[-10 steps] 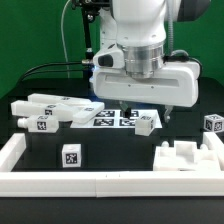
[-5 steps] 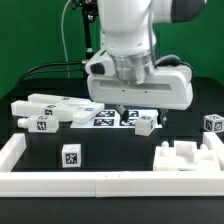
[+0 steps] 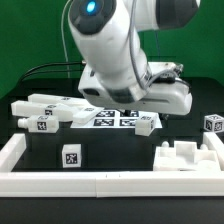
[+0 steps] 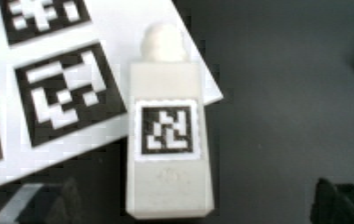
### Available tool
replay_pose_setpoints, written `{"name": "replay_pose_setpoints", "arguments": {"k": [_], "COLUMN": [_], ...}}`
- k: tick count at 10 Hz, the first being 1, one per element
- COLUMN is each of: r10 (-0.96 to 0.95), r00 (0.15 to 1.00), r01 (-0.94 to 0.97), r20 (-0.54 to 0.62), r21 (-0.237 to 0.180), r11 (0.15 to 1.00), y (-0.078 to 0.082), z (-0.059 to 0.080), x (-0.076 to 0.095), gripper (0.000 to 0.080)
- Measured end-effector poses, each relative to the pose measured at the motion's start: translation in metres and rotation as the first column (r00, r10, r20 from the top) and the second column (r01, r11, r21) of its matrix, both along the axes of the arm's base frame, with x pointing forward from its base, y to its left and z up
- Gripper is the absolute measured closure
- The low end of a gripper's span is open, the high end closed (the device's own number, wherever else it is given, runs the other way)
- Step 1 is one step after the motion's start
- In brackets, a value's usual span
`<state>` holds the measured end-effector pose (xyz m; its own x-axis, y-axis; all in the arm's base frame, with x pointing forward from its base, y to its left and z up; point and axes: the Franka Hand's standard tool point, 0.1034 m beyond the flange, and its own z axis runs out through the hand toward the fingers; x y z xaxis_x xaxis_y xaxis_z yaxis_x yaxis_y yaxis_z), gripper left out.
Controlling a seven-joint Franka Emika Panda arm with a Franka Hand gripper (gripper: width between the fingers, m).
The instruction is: Assemble chair
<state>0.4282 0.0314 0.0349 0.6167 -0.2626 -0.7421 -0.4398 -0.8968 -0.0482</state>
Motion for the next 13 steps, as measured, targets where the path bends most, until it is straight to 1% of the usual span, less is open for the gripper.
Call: {"name": "replay_pose_setpoints", "arguments": {"k": [1,2,3,5,6,7,8,9,10,11,12,13], "r10": [0.007,0.006,0.007,0.010,0.008,0.003,0.008,0.010,0.009,0.009,0.009,0.009], "r00": [0.998,0.989,0.984,0.984,0.984,0.978,0.977,0.977,0.977,0.977,0.977,0.977], "r01": [-0.005,0.005,0.009,0.006,0.009,0.016,0.012,0.010,0.010,0.010,0.010,0.010], "r20": [-0.056,-0.147,-0.178,-0.176,-0.180,-0.206,-0.214,-0.214,-0.214,-0.215,-0.215,-0.215], "r21": [0.036,0.079,0.091,0.091,0.091,0.089,0.089,0.090,0.090,0.090,0.090,0.090], "r11": [0.999,0.997,0.996,0.996,0.996,0.996,0.996,0.996,0.996,0.996,0.996,0.996], "y": [-0.001,-0.004,-0.006,-0.006,-0.006,-0.004,-0.002,-0.002,-0.002,-0.002,-0.002,-0.002], "z": [-0.002,-0.010,-0.019,-0.020,-0.021,-0.026,-0.027,-0.027,-0.028,-0.028,-0.028,-0.028], "x": [-0.004,-0.010,-0.007,-0.006,-0.008,-0.019,-0.024,-0.024,-0.024,-0.024,-0.024,-0.024], "gripper": [0.0150,0.0150,0.0150,0.0150,0.0150,0.0150,0.0150,0.0150,0.0271,0.0271,0.0454,0.0515]}}
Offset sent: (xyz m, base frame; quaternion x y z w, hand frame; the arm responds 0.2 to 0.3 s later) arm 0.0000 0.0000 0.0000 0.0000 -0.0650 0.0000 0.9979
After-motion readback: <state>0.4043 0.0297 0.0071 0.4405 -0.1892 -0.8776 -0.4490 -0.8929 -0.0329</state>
